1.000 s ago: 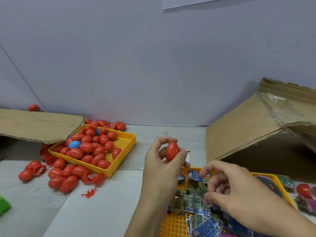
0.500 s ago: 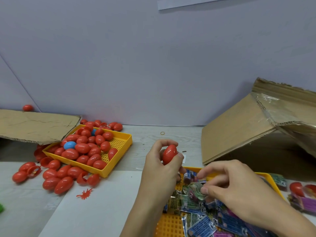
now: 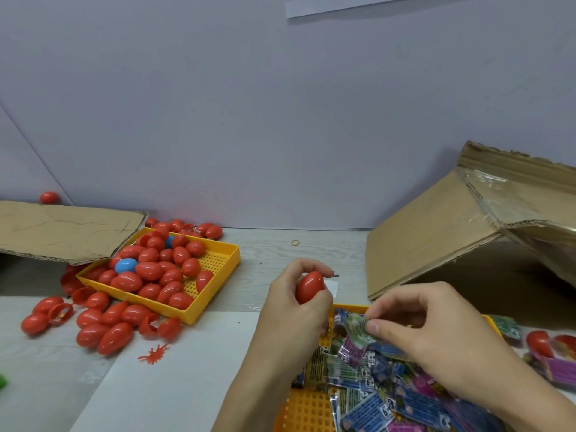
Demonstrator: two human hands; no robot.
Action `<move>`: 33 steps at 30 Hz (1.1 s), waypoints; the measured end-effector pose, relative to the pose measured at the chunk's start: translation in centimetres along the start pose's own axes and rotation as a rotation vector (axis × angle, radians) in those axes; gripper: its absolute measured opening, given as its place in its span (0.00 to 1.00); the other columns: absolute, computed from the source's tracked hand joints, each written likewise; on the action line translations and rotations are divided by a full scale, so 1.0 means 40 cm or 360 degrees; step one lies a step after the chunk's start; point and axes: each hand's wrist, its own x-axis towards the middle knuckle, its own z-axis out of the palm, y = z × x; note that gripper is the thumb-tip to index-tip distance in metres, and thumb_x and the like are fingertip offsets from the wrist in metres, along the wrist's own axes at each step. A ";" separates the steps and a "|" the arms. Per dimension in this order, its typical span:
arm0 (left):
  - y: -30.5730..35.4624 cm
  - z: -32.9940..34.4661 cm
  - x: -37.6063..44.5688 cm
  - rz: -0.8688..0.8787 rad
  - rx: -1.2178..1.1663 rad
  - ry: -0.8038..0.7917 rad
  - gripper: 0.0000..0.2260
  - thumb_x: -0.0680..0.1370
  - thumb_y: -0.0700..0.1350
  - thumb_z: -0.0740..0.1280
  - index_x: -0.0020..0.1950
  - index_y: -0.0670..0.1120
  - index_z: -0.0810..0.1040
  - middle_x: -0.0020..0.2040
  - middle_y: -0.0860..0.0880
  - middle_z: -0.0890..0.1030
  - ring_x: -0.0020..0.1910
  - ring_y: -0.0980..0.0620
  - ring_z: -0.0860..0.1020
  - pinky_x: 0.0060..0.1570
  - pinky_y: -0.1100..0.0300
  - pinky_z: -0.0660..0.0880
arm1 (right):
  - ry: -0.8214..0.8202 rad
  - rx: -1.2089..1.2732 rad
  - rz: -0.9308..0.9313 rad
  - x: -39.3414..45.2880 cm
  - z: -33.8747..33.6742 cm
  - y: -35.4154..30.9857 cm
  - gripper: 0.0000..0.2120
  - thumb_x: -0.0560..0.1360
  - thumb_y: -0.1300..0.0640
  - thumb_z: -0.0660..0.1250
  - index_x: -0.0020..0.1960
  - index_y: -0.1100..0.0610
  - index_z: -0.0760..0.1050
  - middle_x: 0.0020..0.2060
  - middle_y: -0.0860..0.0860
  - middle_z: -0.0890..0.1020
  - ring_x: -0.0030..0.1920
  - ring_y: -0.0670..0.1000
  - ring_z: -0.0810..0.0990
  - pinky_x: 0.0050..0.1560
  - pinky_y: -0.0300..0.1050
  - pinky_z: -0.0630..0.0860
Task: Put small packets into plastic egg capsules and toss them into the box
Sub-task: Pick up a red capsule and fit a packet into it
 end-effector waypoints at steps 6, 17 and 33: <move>0.016 0.005 -0.009 0.0001 -0.0003 -0.0291 0.16 0.65 0.63 0.75 0.44 0.53 0.83 0.30 0.58 0.75 0.28 0.60 0.73 0.33 0.65 0.71 | 0.0231 0.0550 -0.0019 0.004 -0.005 0.003 0.10 0.66 0.56 0.76 0.43 0.42 0.82 0.36 0.48 0.86 0.38 0.45 0.85 0.37 0.34 0.77; 0.015 0.005 -0.008 0.0033 -0.0001 -0.0206 0.04 0.72 0.51 0.74 0.39 0.52 0.84 0.29 0.59 0.77 0.28 0.61 0.75 0.32 0.70 0.71 | 0.0263 0.1012 0.0028 0.003 -0.015 0.001 0.20 0.58 0.48 0.75 0.50 0.45 0.82 0.42 0.54 0.86 0.44 0.52 0.84 0.46 0.51 0.77; 0.009 0.007 -0.008 -0.0058 0.0017 -0.0264 0.08 0.67 0.54 0.73 0.43 0.54 0.83 0.29 0.59 0.76 0.27 0.60 0.73 0.32 0.67 0.70 | 0.0128 0.1126 0.0013 0.002 -0.004 -0.001 0.19 0.63 0.53 0.75 0.53 0.45 0.81 0.39 0.52 0.84 0.39 0.45 0.81 0.36 0.39 0.75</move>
